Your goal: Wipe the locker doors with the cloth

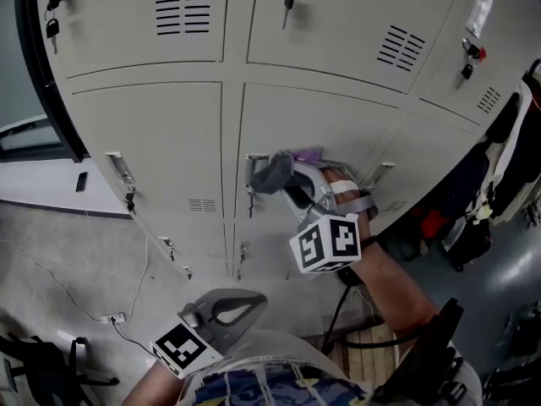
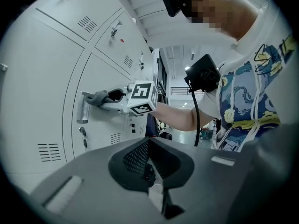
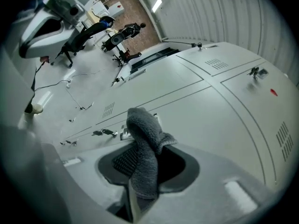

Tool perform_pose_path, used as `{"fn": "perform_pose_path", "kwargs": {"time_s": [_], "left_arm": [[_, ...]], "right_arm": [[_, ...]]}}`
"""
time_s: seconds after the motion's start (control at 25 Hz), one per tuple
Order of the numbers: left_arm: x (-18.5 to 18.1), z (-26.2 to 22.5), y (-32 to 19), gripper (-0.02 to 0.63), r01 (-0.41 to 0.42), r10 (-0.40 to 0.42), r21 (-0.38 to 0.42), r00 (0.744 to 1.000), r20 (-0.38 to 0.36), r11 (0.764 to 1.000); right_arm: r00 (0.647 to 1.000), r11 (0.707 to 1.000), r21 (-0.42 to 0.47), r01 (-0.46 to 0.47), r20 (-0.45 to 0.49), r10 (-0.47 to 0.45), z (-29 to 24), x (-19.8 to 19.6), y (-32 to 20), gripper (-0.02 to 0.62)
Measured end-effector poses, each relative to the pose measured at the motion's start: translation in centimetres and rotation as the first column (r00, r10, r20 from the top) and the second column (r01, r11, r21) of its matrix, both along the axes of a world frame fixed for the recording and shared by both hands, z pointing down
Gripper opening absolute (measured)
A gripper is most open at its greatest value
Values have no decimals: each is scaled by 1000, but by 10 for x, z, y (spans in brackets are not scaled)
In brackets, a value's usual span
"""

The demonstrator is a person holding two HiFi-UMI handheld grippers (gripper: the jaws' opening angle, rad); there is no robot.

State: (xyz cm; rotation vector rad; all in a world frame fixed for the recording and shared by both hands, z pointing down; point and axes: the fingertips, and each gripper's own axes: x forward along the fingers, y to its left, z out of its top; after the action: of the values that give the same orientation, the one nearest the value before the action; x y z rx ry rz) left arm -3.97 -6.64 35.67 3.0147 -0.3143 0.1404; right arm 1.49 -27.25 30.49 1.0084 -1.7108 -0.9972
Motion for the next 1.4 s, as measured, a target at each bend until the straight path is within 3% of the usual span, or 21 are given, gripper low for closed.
{"fn": "perform_pose_path", "kwargs": {"time_s": [0.76, 1.2, 1.4], "left_arm": [[-2, 8, -2, 2, 54, -53, -28, 998, 23, 998], [-6, 11, -2, 2, 74, -72, -34, 997, 35, 997], [-8, 11, 2, 2, 72, -71, -29, 997, 32, 997]], "right_arm": [[1000, 971, -237, 17, 17, -13, 129, -1, 0, 114], [998, 900, -436, -15, -55, -10, 238, 4, 1, 114], [998, 873, -488, -22, -58, -7, 251, 6, 5, 114]]}}
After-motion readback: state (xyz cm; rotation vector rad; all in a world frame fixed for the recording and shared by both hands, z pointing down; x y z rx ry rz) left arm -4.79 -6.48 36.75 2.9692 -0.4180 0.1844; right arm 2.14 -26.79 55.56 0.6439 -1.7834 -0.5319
